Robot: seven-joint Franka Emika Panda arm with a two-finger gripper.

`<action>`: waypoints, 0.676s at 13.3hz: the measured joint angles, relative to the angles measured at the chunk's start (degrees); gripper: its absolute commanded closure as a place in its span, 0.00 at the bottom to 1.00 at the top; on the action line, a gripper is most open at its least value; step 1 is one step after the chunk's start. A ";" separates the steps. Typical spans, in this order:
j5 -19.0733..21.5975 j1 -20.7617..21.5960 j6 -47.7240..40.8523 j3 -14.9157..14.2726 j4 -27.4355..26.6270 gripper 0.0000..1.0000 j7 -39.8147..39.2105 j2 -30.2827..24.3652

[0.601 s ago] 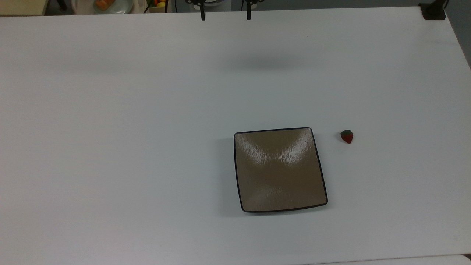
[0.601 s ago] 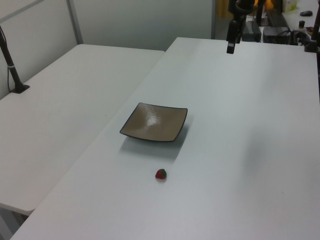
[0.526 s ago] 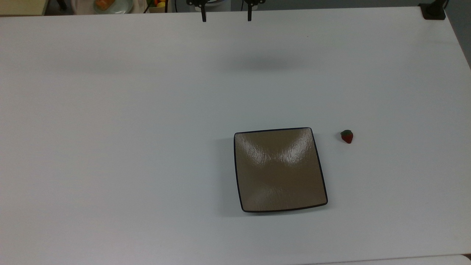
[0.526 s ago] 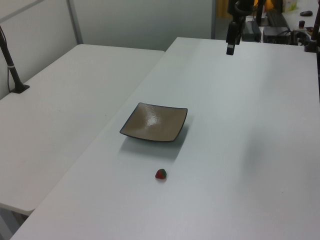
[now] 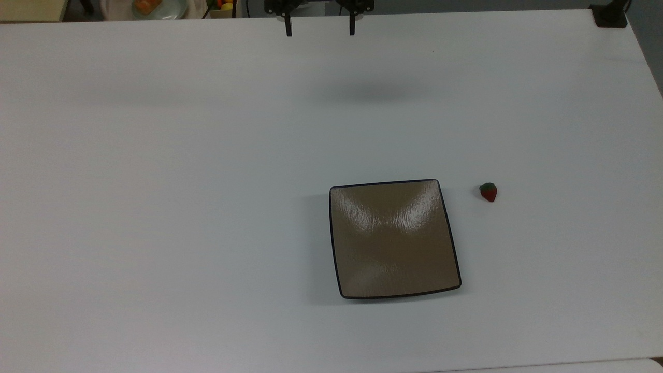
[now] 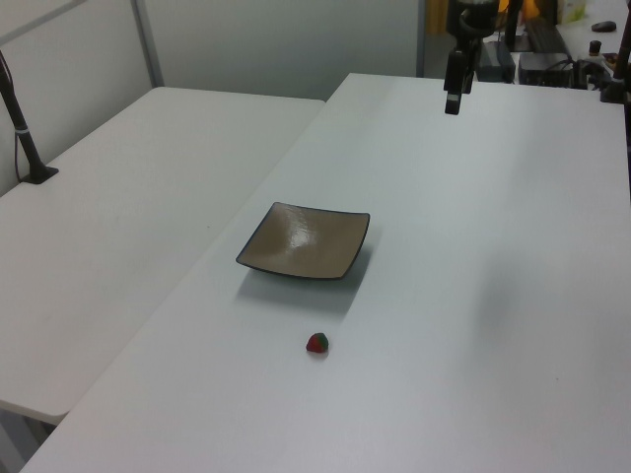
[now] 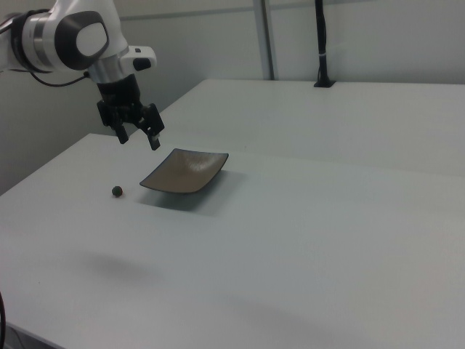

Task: Strawberries on a ceramic plate

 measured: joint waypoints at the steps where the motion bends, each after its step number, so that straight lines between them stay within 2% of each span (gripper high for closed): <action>1: 0.00 0.01 0.00 0.05 0.00 0.00 0.00 0.09; 6: 1.31 0.64 0.71 1.63 -0.12 0.00 -0.10 2.09; 9: 1.53 2.74 5.86 2.72 -0.31 0.00 -0.07 5.11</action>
